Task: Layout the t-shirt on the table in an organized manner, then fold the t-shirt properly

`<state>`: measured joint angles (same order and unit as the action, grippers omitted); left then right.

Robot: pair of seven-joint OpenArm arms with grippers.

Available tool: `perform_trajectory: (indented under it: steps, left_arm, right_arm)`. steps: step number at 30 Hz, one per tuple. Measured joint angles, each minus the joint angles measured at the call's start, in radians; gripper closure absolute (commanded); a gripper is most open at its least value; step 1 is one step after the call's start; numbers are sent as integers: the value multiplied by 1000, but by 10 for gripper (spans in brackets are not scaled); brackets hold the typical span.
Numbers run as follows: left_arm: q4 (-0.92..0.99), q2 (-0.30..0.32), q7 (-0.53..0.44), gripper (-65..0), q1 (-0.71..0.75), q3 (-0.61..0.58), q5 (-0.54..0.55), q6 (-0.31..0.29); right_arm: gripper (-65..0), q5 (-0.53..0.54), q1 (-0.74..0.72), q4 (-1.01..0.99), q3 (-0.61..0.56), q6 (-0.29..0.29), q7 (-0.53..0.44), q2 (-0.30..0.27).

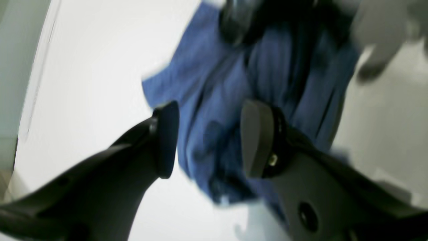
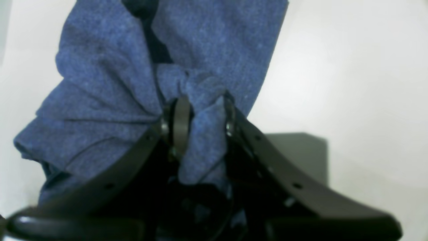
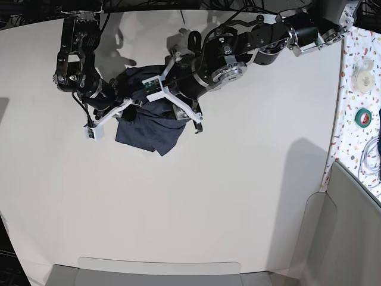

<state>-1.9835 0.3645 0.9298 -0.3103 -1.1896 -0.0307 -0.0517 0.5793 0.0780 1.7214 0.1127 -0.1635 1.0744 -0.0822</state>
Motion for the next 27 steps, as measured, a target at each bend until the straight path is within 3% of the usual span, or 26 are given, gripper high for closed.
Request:
perform_trajectory:
  steps: [5,7,13,21,27]
  left_arm:
    - [44,14,6,-283,-18,-1,-3,3]
    - [69,12,-42,-283,-20,-1,-9,0]
    - [193,12,-93,-283,-19,-76,-195,8]
    - [187,10,-93,-283,11,-112,-302,14]
    - [105,31,-71,-283,25,-117,-297,-8]
  right_arm:
    - [0,3,0,0,0,0,3,3]
    - [0,3,0,0,0,0,3,3]
    - [0,10,3,0,0,0,3,3]
    - [0,10,0,0,0,0,4,3]
    - [0,10,-1,0,-1,0,7,0]
